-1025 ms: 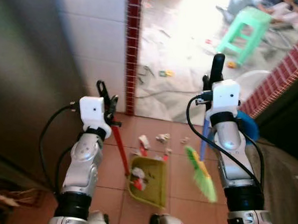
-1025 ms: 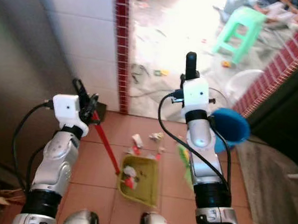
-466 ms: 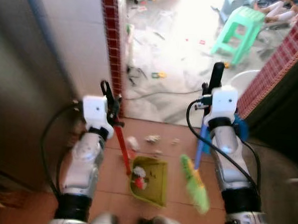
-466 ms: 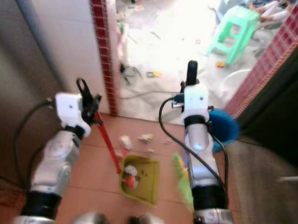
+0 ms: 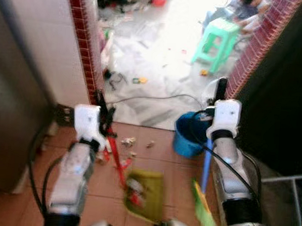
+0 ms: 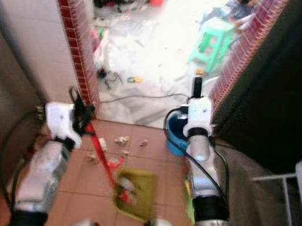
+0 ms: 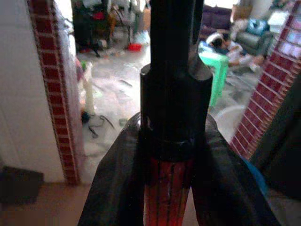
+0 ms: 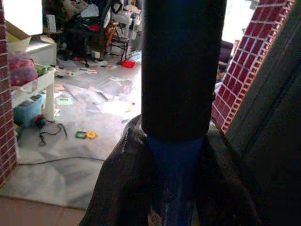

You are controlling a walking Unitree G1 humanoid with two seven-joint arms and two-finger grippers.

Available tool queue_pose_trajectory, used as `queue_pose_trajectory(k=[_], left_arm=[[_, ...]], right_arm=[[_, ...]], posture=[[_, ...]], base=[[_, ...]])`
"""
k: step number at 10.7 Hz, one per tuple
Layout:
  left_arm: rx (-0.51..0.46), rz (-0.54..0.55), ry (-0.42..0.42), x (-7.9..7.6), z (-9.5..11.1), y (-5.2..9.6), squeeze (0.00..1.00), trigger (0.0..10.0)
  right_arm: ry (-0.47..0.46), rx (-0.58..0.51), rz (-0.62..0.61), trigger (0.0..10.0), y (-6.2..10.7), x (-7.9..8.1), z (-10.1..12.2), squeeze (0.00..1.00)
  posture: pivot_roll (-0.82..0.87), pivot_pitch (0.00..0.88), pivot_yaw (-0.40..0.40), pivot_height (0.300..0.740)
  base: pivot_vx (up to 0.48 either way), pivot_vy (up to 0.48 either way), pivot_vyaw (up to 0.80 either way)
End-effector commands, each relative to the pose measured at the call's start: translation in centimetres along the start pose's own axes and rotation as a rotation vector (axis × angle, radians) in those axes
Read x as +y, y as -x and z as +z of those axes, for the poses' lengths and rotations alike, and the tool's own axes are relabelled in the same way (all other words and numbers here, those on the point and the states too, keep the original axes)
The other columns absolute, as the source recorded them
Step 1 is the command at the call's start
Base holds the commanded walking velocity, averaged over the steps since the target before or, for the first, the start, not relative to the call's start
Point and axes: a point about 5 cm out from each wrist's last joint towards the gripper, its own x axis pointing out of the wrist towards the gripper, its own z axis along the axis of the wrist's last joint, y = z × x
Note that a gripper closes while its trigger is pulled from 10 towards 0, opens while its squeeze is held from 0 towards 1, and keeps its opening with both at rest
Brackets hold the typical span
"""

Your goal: Sweep floor

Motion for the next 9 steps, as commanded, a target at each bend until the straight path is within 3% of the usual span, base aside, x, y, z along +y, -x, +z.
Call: queue_pose_trajectory(k=[1, 3, 4, 7, 9], left_arm=[[-0.063, 0.024, -0.025, 0.8, 1.7, 0.1, 0.00, 10.0], [-0.059, 0.047, -0.003, 1.4, 1.8, 0.1, 0.00, 10.0], [-0.060, 0.052, -0.003, 1.6, 1.9, 0.1, 0.00, 10.0], [-0.076, 0.084, 0.030, 2.2, 2.3, -0.1, 0.00, 10.0], [-0.070, 0.086, 0.039, 1.9, 2.3, -0.3, 0.00, 10.0]], right_arm=[[0.003, -0.059, -0.020, 10.0, -0.1, -0.7, 1.3, 0.00], [0.052, -0.033, -0.054, 10.0, 0.5, -3.2, 0.3, 0.00], [0.053, -0.012, -0.062, 10.0, 0.6, -3.5, -0.1, 0.00], [0.041, -0.027, -0.023, 10.0, 0.6, -2.8, 0.4, 0.00], [0.041, -0.035, -0.011, 10.0, 0.2, -2.4, 0.6, 0.00]], posture=[[0.00, 0.000, 0.001, 0.740], [-0.01, 0.004, -0.003, 0.740], [-0.01, 0.004, -0.008, 0.740], [-0.01, 0.005, -0.026, 0.740], [-0.02, 0.016, -0.029, 0.740]], base=[[0.000, 0.000, 0.00], [0.000, 0.000, -0.80], [0.000, 0.000, -0.80], [0.000, 0.000, -0.63], [0.000, 0.240, 0.00]])
